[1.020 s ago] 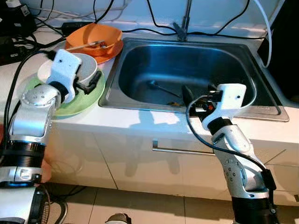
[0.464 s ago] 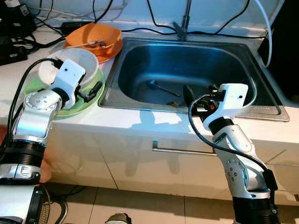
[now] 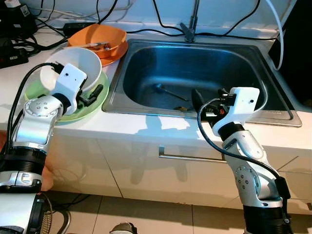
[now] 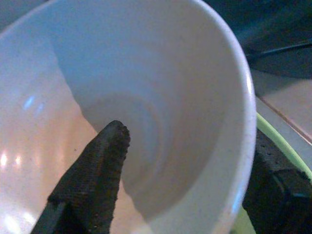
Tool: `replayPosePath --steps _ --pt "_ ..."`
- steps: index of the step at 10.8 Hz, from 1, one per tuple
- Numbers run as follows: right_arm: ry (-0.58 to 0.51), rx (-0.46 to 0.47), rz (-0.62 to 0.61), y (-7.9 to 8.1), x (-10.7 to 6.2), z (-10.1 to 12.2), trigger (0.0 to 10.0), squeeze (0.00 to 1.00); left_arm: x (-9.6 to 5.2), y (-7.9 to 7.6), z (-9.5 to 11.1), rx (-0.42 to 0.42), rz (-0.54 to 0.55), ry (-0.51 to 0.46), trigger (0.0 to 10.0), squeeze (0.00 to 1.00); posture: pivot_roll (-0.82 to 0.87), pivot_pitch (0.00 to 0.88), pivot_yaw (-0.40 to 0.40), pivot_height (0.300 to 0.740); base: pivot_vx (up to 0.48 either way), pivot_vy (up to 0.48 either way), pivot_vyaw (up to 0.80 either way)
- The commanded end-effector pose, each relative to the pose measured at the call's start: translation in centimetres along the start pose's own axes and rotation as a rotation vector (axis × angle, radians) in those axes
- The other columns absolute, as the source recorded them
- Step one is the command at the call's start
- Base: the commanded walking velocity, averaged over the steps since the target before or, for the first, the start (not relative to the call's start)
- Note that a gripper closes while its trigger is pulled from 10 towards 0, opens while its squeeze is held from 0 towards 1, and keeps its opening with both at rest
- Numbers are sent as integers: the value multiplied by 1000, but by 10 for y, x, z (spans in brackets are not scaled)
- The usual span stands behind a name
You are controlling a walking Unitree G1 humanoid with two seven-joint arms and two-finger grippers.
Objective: Kitchen organization
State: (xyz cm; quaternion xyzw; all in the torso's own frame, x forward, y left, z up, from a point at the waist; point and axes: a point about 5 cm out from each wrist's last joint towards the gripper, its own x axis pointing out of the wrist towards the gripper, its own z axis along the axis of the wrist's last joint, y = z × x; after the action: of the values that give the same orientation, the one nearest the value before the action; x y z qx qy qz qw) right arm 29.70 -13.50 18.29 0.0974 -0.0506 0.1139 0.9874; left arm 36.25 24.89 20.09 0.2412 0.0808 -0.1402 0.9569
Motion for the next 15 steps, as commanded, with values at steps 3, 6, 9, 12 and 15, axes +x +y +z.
replayPosePath --steps 3,6,9,12,15 --pt "-9 -3 -1 0 -1 4 10000 0 0 2 -1 -9 -2 -13 0 0 61 82 15 740 0 0 0" --pt "-8 -15 -9 -2 -2 4 10000 0 1 -8 -6 -15 -25 -19 0 0 64 84 14 740 0 0 0" --pt "0 -18 -3 -3 -2 3 10000 0 2 -12 -11 -11 -26 -31 0 0 63 84 17 740 0 0 0" --pt "2 -15 -6 -4 -2 2 10000 0 2 -10 -14 -16 35 -59 0 0 63 82 19 740 0 0 0" --pt "0 -9 0 -2 0 2 10000 0 -1 -5 -22 -17 119 -77 0 0 64 83 17 740 0 0 0"
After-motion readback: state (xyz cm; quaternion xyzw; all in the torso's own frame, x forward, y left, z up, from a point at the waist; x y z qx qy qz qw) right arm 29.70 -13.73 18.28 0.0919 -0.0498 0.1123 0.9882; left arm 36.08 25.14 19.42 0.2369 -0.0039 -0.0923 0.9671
